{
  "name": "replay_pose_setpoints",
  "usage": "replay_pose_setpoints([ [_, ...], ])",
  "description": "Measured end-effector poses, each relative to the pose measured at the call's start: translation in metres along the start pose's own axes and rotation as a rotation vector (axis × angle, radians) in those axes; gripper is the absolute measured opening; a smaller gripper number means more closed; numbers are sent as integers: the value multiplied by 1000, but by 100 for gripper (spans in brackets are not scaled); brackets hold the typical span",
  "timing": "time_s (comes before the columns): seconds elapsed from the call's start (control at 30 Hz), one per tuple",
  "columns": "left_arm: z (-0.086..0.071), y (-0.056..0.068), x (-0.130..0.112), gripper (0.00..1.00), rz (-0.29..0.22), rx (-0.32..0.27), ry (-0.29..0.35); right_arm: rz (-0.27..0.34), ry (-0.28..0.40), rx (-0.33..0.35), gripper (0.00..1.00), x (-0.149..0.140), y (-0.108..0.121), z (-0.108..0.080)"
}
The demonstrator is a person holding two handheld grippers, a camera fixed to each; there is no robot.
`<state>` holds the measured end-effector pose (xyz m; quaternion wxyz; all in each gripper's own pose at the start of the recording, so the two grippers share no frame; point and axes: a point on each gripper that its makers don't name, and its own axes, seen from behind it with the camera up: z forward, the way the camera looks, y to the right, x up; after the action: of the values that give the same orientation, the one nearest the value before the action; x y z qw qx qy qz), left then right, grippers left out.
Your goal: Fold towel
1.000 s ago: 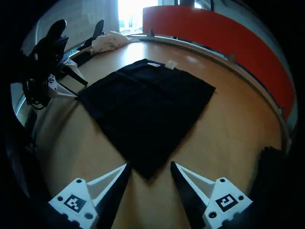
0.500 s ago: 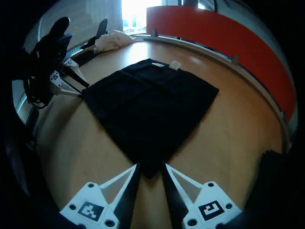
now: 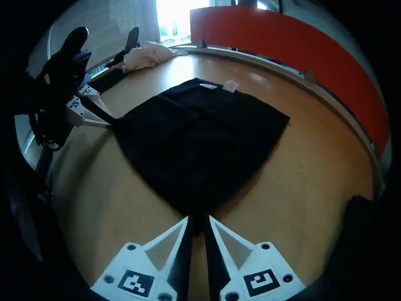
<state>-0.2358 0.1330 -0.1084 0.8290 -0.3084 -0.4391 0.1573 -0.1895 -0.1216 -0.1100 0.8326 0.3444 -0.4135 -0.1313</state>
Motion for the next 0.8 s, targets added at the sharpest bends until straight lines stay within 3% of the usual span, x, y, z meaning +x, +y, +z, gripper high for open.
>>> replay_pose_setpoints([
  [0.2, 0, -3, 1, 11, -38, 4, -1, 2, 13, -1, 12, 7, -1, -1],
  [0.8, -10, -2, 14, 9, -78, 8, 15, -9, 47, -13, 12, 27, 7, -10],
])
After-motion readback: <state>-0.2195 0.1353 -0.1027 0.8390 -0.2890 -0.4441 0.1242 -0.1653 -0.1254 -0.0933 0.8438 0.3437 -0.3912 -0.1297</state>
